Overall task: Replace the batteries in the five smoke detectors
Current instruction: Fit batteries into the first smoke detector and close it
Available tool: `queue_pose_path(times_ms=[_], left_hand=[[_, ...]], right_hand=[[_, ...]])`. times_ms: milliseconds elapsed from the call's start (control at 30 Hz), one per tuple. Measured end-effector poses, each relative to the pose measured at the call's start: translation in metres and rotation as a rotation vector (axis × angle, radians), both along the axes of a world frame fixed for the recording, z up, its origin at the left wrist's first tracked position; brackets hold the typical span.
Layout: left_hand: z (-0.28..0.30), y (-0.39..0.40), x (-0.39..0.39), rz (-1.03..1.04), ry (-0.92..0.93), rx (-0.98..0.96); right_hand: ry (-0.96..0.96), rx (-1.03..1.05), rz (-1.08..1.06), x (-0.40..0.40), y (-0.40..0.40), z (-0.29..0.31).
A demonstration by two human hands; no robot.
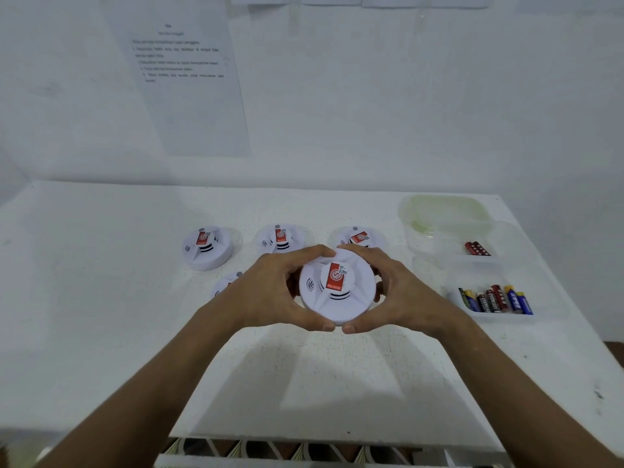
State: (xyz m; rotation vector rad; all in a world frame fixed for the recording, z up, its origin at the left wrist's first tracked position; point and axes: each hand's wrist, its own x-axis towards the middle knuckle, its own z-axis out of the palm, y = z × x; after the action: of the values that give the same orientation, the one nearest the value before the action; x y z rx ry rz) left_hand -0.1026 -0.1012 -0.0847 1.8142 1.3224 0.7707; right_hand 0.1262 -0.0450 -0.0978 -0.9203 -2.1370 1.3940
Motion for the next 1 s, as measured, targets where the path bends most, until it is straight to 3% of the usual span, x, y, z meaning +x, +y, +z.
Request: queue_pose_path(times_ms=[1000], left_hand=[[-0.0024, 0.0050, 0.0023, -0.005, 0.005, 0.015]], right_hand=[[-0.010, 0.001, -0.005, 0.0031, 0.0099, -0.0042]])
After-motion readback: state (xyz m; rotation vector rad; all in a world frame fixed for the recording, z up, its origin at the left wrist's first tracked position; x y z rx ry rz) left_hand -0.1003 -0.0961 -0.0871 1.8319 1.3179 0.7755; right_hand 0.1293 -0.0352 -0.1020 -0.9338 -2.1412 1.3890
